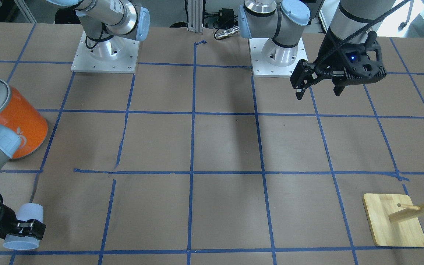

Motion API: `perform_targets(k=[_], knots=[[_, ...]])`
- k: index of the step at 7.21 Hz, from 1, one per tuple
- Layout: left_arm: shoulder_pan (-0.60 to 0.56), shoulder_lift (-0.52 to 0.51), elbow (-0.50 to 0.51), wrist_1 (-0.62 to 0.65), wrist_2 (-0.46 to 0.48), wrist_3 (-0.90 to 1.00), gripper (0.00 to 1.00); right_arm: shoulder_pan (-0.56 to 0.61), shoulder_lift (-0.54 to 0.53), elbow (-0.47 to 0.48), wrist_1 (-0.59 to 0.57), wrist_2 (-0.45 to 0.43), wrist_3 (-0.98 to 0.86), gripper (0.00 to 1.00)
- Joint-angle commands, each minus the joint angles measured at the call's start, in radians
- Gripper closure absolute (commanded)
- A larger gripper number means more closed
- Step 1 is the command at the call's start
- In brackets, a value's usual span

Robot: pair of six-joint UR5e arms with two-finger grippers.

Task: Flip cup
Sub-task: 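Lower the right gripper onto the upside-down white cup and grasp it, then carry the cup with the right gripper toward the table center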

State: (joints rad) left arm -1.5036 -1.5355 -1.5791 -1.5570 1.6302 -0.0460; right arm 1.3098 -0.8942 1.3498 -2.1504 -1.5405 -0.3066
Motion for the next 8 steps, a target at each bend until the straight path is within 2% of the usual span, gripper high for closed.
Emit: perform_targets(k=[1,2,3,4,6,8], knots=[[0.000,0.000,0.001,0.002,-0.003,0.002,0.00,0.105,-0.070,-0.001,0.035,0.040,-0.154,0.96],[0.002,0.005,0.001,0.002,-0.007,0.003,0.00,0.202,-0.071,-0.001,0.056,0.031,-0.161,0.96],[0.002,0.005,0.002,0.002,-0.001,0.002,0.00,0.289,-0.071,0.003,0.078,0.033,-0.163,1.00],[0.005,0.003,0.005,0.005,-0.003,0.002,0.00,0.378,-0.066,0.031,0.058,-0.011,-0.157,1.00],[0.014,0.000,0.008,0.006,-0.001,0.002,0.00,0.489,-0.092,0.061,0.046,-0.027,-0.166,1.00],[0.013,-0.002,0.007,0.008,-0.001,0.002,0.00,0.575,-0.110,0.060,0.047,0.006,-0.234,1.00]])
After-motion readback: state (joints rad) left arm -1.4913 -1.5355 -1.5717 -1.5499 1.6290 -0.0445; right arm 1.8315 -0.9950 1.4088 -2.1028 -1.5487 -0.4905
